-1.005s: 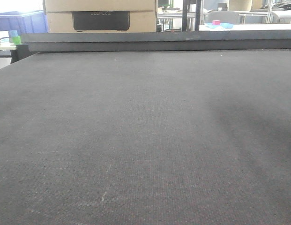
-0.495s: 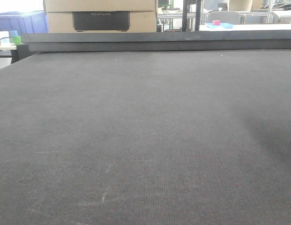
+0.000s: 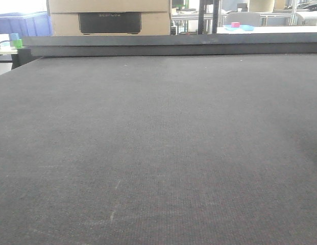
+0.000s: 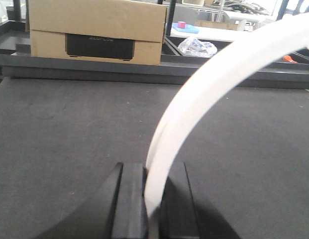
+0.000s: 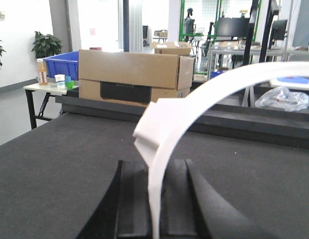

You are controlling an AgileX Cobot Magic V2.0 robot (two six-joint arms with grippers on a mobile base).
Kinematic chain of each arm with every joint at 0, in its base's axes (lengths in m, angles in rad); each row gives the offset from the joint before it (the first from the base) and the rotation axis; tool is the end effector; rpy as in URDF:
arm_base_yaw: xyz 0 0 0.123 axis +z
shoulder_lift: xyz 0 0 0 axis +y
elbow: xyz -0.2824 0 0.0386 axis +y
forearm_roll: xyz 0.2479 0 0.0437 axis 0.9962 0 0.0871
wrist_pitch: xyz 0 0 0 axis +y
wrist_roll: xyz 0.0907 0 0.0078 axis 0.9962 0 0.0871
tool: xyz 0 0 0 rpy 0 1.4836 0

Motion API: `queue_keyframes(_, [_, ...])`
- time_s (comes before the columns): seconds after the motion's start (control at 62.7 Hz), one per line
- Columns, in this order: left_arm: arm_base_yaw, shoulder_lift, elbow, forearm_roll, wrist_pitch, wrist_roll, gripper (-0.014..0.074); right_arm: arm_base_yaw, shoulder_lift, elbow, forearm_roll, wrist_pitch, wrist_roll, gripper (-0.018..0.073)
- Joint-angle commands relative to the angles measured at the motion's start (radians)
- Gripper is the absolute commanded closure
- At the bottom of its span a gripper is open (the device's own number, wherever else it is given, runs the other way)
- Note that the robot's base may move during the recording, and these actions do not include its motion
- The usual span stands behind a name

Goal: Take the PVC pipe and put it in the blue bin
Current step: 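Hold both white arcs raised while the base starts turning away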

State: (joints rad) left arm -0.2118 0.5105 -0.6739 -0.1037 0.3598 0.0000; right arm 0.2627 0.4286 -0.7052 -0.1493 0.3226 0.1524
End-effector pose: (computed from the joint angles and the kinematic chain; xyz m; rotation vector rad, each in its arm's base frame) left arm 0.0974 -0.0244 0.3682 0.1241 1.6804 -0.2631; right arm 0.0751 0.0157 0.3891 -0.1547 1.5212 0.1821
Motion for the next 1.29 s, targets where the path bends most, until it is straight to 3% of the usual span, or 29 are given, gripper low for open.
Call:
queue_keyframes(0.0, [-0.025, 0.012, -0.008, -0.009, -0.073, 0.000, 0.0707, 0.002, -0.008, -0.004, -0.019, -0.007, -0.008, 0.0727])
queue_keyframes(0.255, [-0.035, 0.012, -0.008, -0.009, -0.217, 0.000, 0.0707, 0.002, -0.008, -0.004, -0.007, -0.001, -0.008, 0.0727])
queue_keyframes(1.276, [-0.032, 0.012, -0.008, -0.009, -0.219, 0.000, 0.0707, 0.002, -0.008, -0.004, -0.007, -0.001, -0.008, 0.0727])
